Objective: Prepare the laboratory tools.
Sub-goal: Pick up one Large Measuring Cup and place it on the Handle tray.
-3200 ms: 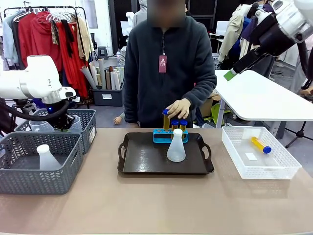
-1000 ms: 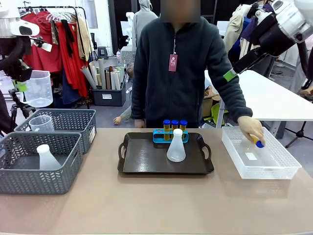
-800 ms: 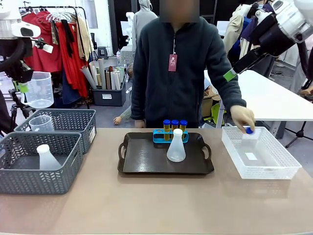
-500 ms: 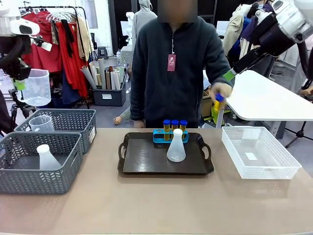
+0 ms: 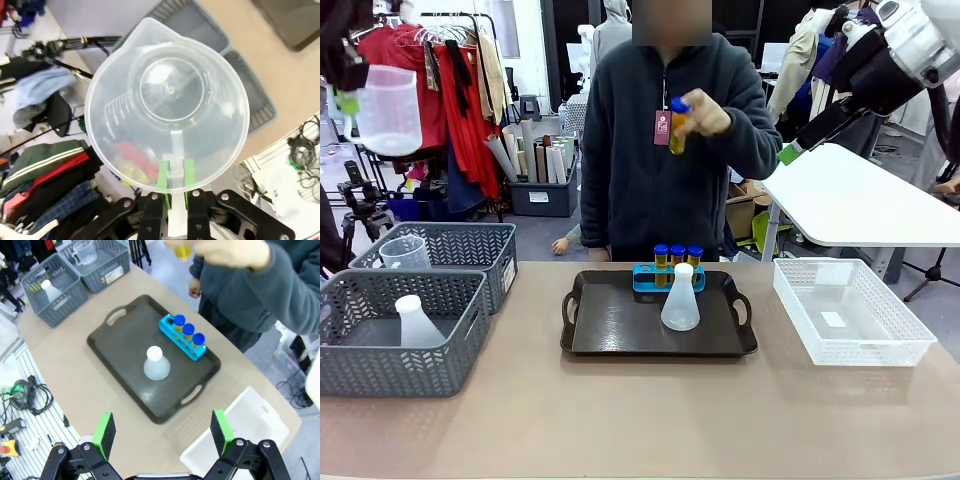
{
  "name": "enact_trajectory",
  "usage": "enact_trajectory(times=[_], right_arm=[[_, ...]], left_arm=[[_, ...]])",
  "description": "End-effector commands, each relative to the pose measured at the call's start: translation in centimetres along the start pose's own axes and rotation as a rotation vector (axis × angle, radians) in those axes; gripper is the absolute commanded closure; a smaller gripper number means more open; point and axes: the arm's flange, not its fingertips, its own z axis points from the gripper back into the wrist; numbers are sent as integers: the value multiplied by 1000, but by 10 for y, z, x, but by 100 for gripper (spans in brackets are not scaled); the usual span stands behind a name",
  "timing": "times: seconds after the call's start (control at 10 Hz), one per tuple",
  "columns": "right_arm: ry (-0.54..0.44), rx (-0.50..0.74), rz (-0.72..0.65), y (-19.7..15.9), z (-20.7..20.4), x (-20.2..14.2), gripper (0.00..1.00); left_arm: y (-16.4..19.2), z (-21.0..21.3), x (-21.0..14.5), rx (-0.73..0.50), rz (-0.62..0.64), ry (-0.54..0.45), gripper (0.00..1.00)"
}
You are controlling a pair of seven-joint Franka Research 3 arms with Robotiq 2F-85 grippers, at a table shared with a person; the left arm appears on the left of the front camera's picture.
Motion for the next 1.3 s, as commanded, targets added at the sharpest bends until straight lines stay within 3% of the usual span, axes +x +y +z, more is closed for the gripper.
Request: enact_trajectory(times=[0.0, 0.3, 0.5, 0.9, 1.2], right_arm=[[-2, 1, 0, 0, 0, -1, 0], [-2, 1, 0, 0, 0, -1, 0], [-2, 1, 0, 0, 0, -1, 0], [-2, 1, 0, 0, 0, -1, 0], [-2, 1, 0, 0, 0, -1, 0]], left_arm=[[2, 38, 14, 60, -68, -13, 100], [-22, 95, 57, 118, -157, -81, 100], [-42, 107, 91, 135, -255, -117, 100], [-78, 95, 150, 114, -422, -200, 100], [-101, 64, 191, 6, -551, -243, 100]])
